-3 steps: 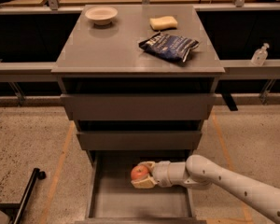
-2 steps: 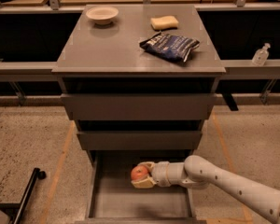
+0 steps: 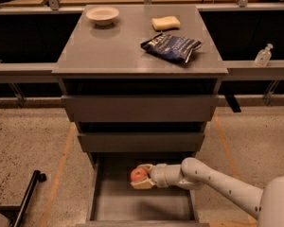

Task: Place apple into bottom drawer

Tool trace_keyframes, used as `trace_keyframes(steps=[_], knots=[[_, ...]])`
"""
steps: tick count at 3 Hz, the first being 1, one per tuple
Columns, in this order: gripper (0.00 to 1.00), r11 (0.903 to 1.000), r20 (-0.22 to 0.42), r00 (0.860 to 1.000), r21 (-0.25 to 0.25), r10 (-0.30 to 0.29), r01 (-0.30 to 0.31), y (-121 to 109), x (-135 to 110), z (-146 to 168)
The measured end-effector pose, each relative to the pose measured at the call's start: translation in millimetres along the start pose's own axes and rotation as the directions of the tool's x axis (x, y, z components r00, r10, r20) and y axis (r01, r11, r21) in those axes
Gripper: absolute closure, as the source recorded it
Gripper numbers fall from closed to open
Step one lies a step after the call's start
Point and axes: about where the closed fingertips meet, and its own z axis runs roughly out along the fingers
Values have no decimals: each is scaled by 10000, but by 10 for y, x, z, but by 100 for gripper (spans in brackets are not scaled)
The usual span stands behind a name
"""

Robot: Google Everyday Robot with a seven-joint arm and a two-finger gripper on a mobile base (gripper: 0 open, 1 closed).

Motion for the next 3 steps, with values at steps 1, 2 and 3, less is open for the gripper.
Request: trace_keyframes(steps=[1, 2, 3], knots=[[100, 9996, 167, 9996, 127, -243, 241, -11, 76, 85], [100, 9980, -107, 9981, 210, -600, 602, -87, 271, 355], [100, 9996, 50, 9999, 252, -159, 158, -131, 769, 957]])
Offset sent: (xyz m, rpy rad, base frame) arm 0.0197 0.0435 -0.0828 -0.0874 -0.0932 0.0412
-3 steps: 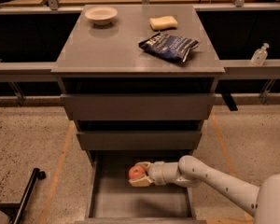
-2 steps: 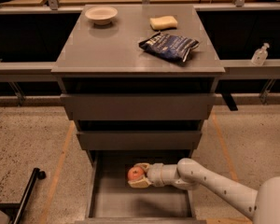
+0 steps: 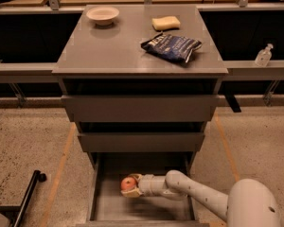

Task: Place apple into bottom drawer

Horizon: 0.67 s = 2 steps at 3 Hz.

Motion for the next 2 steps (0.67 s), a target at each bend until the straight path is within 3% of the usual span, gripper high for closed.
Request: trace_keyframes(steps=[1, 2], knots=[[100, 10000, -35, 10000, 14, 64, -64, 27, 66, 28], [100, 9990, -315, 9985, -49, -445, 444, 19, 101, 55]])
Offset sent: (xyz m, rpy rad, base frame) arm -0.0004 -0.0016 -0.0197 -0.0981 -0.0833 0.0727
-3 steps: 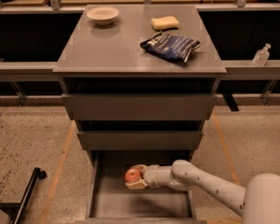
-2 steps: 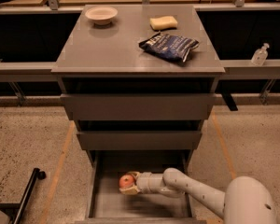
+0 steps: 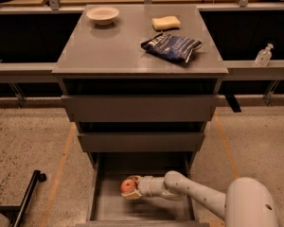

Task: Place apple into bottom drawer

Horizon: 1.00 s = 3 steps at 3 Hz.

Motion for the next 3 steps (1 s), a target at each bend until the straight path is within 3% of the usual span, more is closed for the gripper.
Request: trace_keyframes(steps=[1, 2, 3], knots=[[100, 9989, -271, 9992, -358, -300, 290, 8, 131, 140], [82, 9967, -177, 9997, -795, -151, 137, 33, 251, 313], [57, 9901, -110, 9999, -1404, -1, -14, 112, 368, 555]])
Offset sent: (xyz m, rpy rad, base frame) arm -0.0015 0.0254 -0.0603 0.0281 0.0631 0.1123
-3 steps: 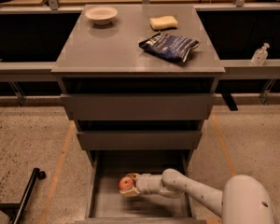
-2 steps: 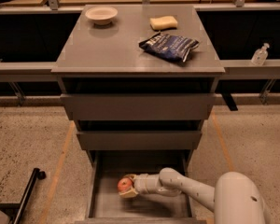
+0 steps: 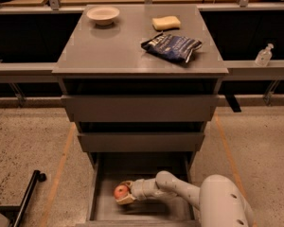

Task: Place apple into bottom drawer

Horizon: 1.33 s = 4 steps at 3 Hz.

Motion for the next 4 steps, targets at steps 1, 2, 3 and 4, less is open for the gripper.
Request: trace_keyframes(steps=[1, 2, 3, 4], knots=[[35, 9985, 210, 9996, -518, 196, -185, 65, 65, 200], [12, 9935, 434, 9982, -1078, 402, -354, 181, 104, 405], [0, 9891, 580, 9972, -1420, 464, -378, 277, 123, 552], [0, 9891, 580, 9972, -1420, 464, -378, 277, 123, 552]])
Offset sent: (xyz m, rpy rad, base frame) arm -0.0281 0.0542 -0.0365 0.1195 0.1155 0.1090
